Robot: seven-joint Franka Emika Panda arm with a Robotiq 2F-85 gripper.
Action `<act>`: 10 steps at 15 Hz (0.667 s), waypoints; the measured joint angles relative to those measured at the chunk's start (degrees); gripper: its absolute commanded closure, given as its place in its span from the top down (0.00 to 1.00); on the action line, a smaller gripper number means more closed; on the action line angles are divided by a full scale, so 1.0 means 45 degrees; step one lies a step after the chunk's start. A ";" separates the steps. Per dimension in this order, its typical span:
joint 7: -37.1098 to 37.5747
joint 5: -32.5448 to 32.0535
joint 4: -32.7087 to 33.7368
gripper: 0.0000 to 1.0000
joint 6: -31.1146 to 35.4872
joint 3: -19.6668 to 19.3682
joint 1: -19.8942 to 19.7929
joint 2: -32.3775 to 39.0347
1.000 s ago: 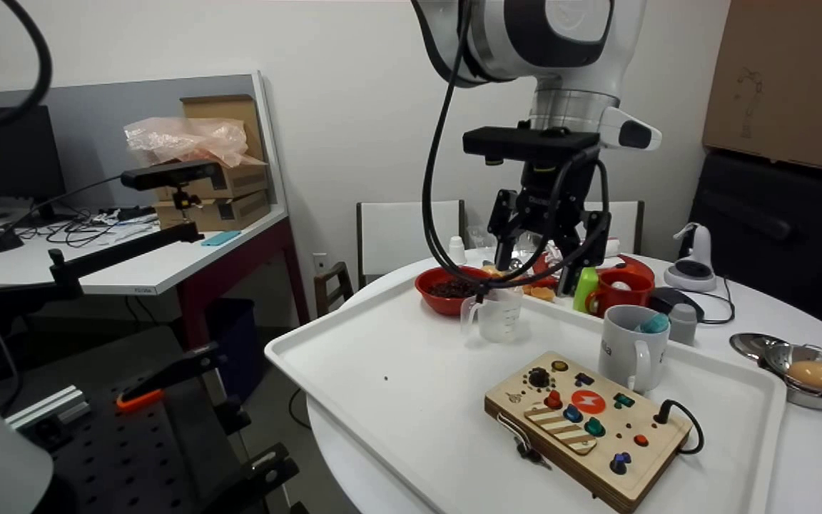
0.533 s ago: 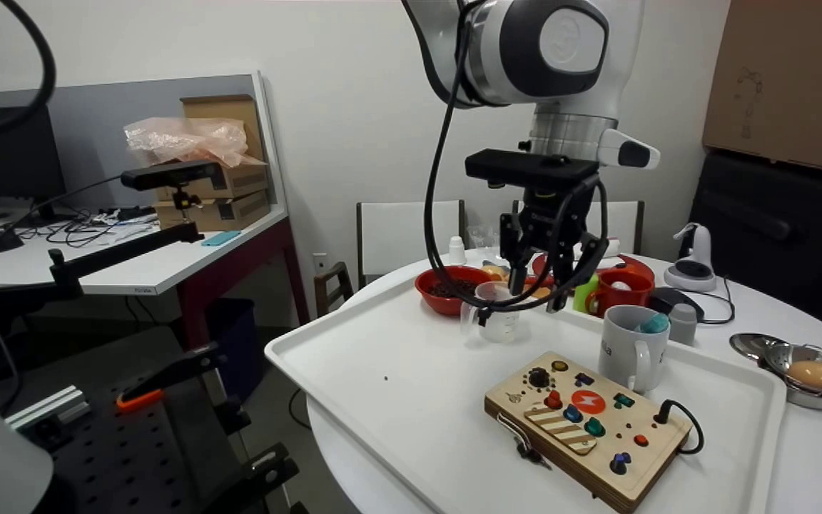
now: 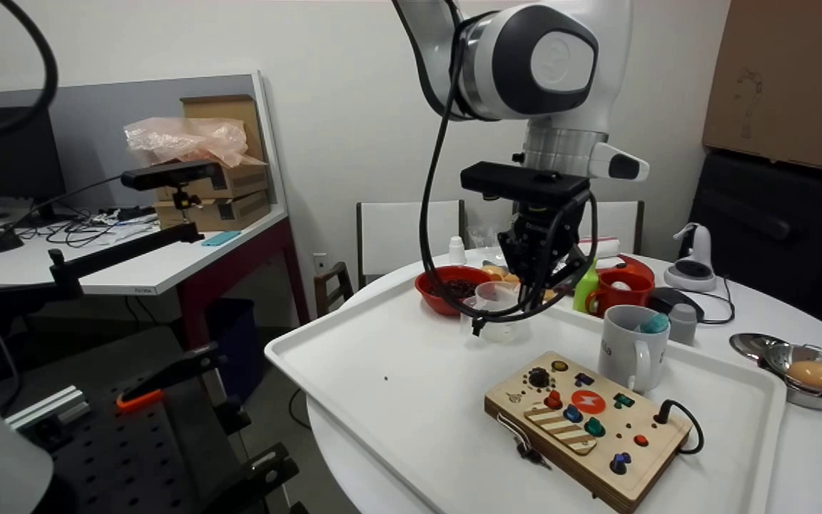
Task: Press the yellow button on the object
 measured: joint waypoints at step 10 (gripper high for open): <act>0.0001 -0.0015 0.0394 0.10 0.0800 0.0057 -0.0014 0.1016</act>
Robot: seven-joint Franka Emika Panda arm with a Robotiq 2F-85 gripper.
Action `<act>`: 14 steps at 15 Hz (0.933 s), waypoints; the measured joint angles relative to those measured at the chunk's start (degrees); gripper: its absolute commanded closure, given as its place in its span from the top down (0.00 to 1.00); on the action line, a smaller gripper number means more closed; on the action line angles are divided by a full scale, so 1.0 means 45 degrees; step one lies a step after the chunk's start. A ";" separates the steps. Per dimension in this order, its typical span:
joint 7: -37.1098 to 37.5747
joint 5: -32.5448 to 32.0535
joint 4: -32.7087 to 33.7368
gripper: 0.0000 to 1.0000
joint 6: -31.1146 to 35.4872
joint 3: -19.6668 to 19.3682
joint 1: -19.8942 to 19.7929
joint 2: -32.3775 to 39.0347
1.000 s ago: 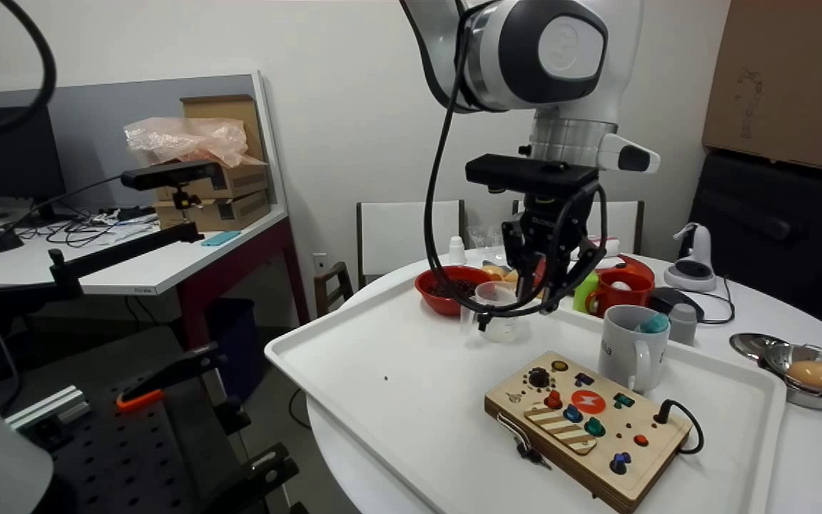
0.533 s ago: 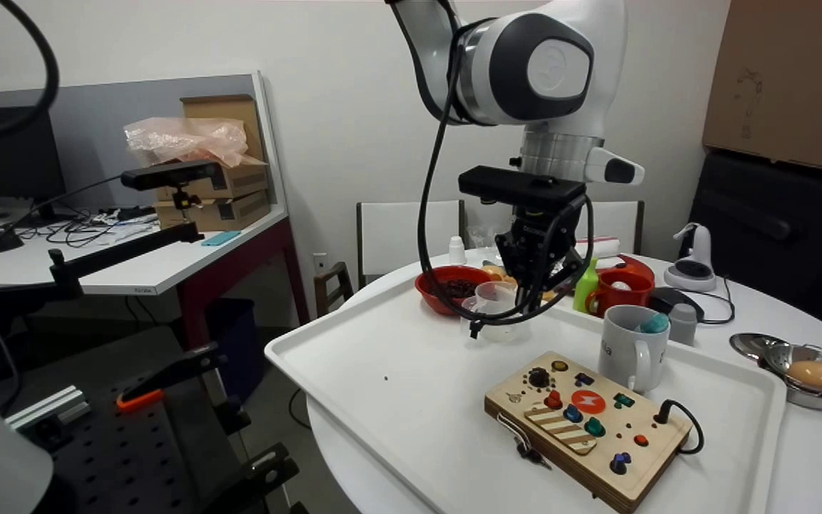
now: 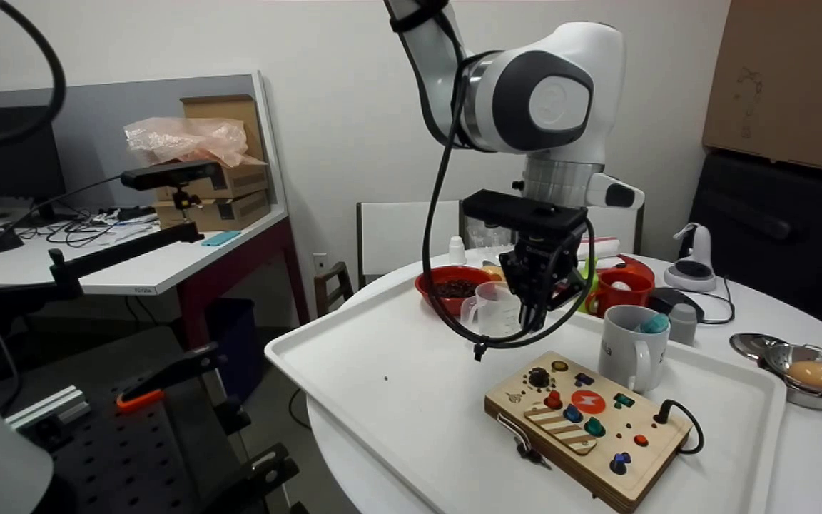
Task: Press the yellow button on the object
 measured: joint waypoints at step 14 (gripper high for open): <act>0.0000 0.0000 0.0325 0.09 0.0563 0.0019 -0.0006 0.0584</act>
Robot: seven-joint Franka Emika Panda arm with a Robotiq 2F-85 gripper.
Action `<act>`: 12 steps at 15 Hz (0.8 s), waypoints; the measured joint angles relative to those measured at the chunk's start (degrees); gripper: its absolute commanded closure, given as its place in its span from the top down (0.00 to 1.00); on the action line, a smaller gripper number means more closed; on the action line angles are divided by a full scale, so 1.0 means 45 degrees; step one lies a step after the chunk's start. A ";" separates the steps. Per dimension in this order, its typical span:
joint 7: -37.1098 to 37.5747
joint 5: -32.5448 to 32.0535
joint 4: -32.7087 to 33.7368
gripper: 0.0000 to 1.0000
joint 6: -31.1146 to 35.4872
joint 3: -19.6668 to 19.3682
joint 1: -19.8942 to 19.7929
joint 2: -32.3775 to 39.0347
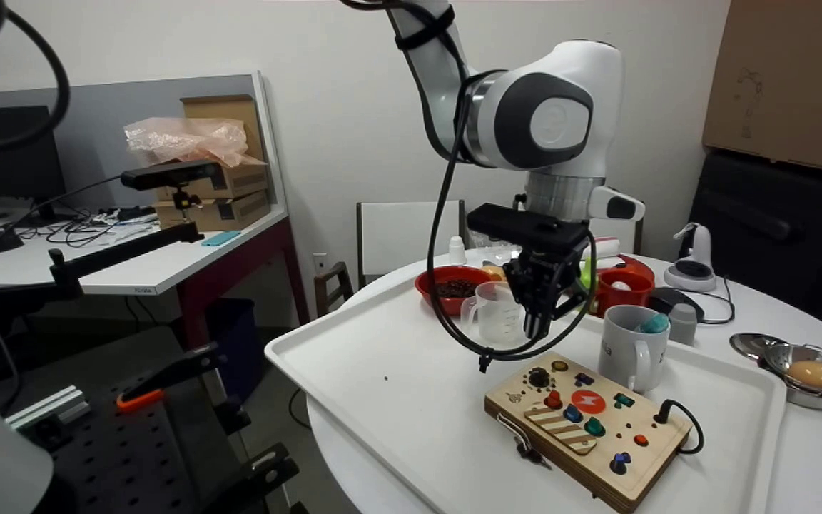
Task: Press the yellow button on the object
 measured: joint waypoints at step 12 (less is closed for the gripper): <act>0.0018 -0.0075 0.1452 0.09 0.0270 -0.0214 0.0006 0.1380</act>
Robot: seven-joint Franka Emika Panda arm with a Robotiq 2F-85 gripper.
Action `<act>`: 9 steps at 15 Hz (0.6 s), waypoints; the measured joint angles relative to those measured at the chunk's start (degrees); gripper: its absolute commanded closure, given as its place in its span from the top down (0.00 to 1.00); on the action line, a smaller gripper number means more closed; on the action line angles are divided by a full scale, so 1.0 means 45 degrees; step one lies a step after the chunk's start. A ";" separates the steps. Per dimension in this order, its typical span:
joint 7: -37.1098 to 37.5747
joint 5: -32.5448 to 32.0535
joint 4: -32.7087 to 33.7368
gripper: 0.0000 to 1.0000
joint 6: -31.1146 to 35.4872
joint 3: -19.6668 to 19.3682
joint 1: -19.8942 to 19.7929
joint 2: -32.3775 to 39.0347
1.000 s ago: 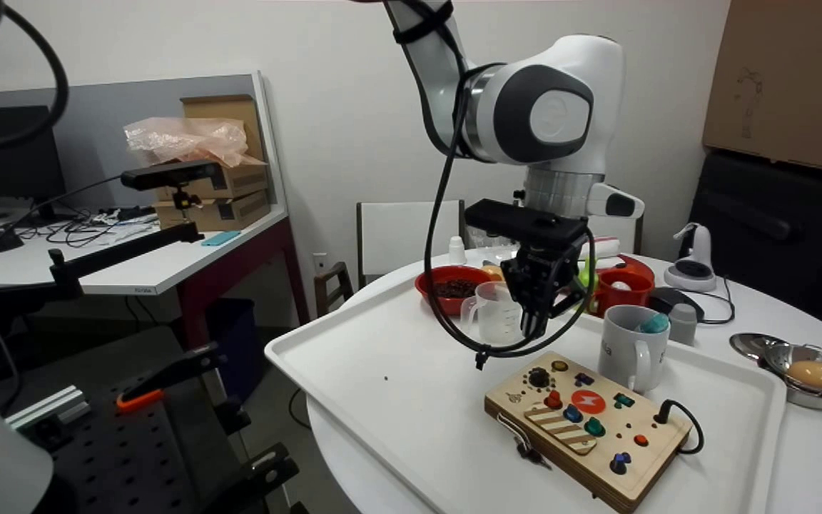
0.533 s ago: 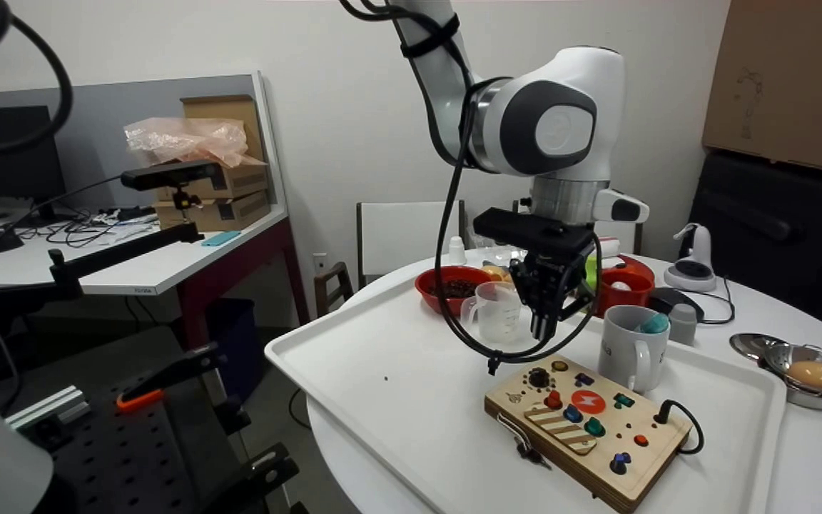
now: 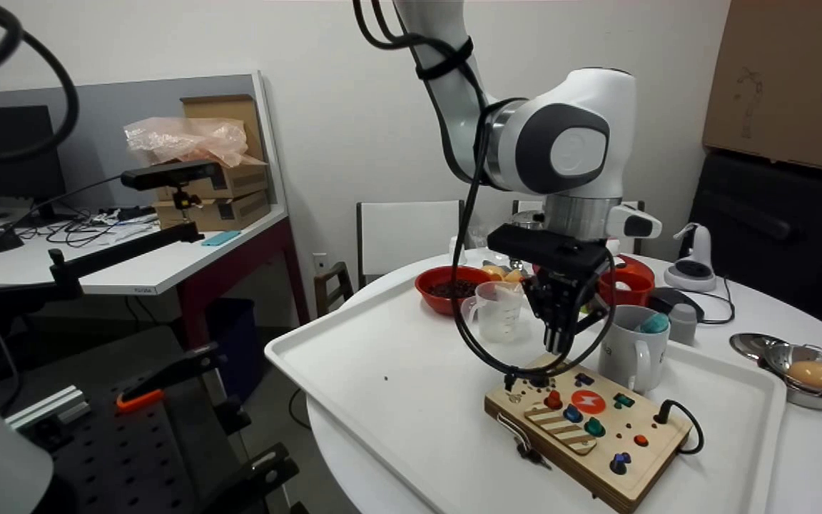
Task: Press the yellow button on the object
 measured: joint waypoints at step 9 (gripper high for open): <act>0.0026 -0.0001 0.0677 0.09 0.0000 -0.0096 0.0000 0.0603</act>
